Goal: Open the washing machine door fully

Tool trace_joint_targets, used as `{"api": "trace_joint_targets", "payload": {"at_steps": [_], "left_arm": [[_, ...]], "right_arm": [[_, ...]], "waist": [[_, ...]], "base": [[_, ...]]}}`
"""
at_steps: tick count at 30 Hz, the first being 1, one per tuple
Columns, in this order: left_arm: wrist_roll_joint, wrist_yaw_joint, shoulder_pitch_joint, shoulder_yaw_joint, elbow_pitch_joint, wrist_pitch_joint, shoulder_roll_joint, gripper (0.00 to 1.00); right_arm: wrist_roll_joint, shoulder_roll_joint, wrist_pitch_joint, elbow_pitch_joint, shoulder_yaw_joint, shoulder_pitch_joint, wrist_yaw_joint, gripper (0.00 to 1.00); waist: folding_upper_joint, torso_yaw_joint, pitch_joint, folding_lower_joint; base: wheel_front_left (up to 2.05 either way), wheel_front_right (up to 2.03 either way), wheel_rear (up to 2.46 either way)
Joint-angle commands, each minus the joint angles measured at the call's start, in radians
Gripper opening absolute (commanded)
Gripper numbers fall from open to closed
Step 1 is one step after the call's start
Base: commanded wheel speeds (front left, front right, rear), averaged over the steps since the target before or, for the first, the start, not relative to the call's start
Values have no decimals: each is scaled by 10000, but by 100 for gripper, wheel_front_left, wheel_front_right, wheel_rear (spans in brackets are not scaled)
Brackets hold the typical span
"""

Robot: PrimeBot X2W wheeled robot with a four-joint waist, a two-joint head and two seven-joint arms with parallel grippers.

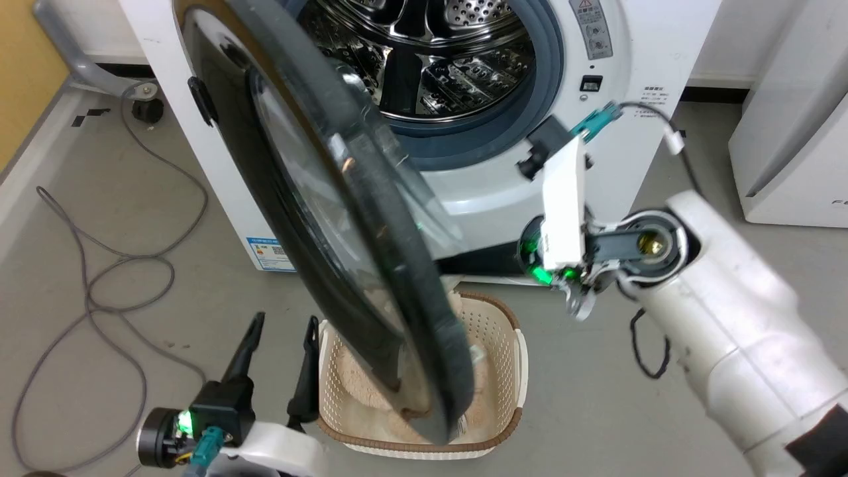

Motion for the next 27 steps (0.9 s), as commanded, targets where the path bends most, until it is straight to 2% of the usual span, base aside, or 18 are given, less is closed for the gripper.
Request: {"api": "trace_joint_targets", "payload": {"at_steps": [1, 6, 10, 11, 12, 13, 19, 27], "left_arm": [[25, -66, 155, -2, 67, -55, 40, 100], [3, -99, 154, -38, 164, -55, 34, 100], [-35, -109, 126, -41, 212, -55, 29, 100], [-44, -103, 121, -39, 224, -55, 27, 100], [-54, -101, 117, -43, 238, -55, 26, 100], [-66, -103, 110, -55, 258, -55, 24, 100], [-129, -95, 172, -82, 391, -55, 16, 100], [-222, -140, 258, -97, 497, -55, 10, 100]], "right_arm": [[120, 121, 23, -138, 32, 274, 10, 0], [213, 116, -196, -710, 11, 744, 10, 0], [112, 31, -1332, -1369, -415, 1305, 10, 0], [76, 17, -1711, -1552, -558, 1514, 10, 27], [-26, -36, -2113, -1773, -685, 1727, 10, 78], [-120, -92, -2565, -2001, -845, 1988, 10, 100], [-516, -291, -5183, -3051, -1826, 3998, 10, 100], [-1392, -300, -8997, -3364, -3123, 6957, 10, 100]], "waist": [[0, -10, -4, 2], [0, -51, -11, 2], [0, -93, 8, 2], [0, -110, 6, 2], [0, -123, 1, 2], [0, -130, -11, 2], [0, -241, -190, 2], [0, -377, -416, 2]], "base": [[0, 0, 0], [0, 0, 0], [0, 0, 0], [0, 0, 0], [0, 0, 0], [0, 0, 0], [0, 0, 0], [0, 0, 0]]}}
